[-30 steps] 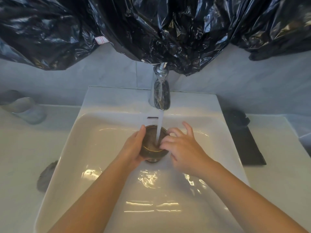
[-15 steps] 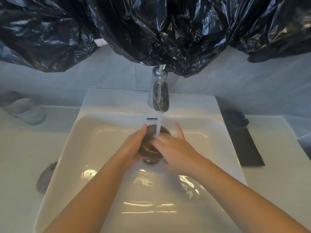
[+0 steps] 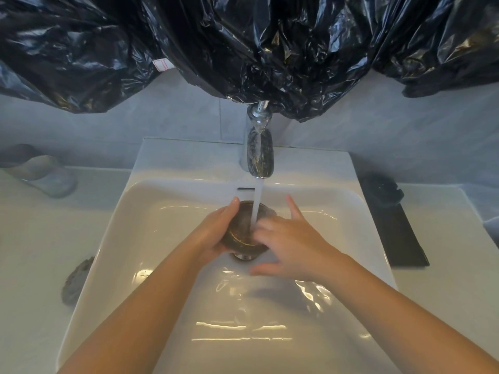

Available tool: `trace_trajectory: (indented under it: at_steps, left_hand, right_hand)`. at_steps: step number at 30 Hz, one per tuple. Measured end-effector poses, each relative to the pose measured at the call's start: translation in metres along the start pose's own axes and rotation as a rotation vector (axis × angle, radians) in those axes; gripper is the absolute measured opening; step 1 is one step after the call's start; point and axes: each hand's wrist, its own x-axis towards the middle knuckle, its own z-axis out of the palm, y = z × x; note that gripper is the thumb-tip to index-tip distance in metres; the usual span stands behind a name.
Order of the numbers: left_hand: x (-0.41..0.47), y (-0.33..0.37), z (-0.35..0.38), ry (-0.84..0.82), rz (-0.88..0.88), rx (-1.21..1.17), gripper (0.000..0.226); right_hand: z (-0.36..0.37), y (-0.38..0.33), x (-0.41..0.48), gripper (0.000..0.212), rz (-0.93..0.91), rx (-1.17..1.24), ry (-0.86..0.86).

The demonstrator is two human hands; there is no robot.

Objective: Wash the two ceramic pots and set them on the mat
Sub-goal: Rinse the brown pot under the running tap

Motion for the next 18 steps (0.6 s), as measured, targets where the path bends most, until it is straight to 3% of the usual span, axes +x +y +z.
trace_trajectory:
  at_steps: [4,8,11,14,18]
  left_hand:
    - [0.000,-0.003,0.006,-0.026,0.017,0.026,0.046]
    - [0.002,-0.002,0.006,-0.029,0.002,-0.002,0.048]
    - [0.003,-0.002,0.005,-0.052,0.004,0.000,0.047]
    - [0.004,-0.001,0.002,-0.046,-0.009,0.013,0.049]
    - [0.005,0.000,0.004,-0.053,-0.024,0.022,0.051]
  right_hand:
    - [0.006,-0.003,0.002,0.075,-0.019,-0.065,0.025]
    - [0.004,0.001,0.003,0.056,0.007,-0.023,0.046]
    - [0.006,0.001,0.005,0.067,-0.013,-0.071,0.054]
    - [0.005,0.008,0.007,0.050,0.015,-0.045,0.056]
    - [0.009,0.006,0.009,0.066,-0.005,-0.056,0.061]
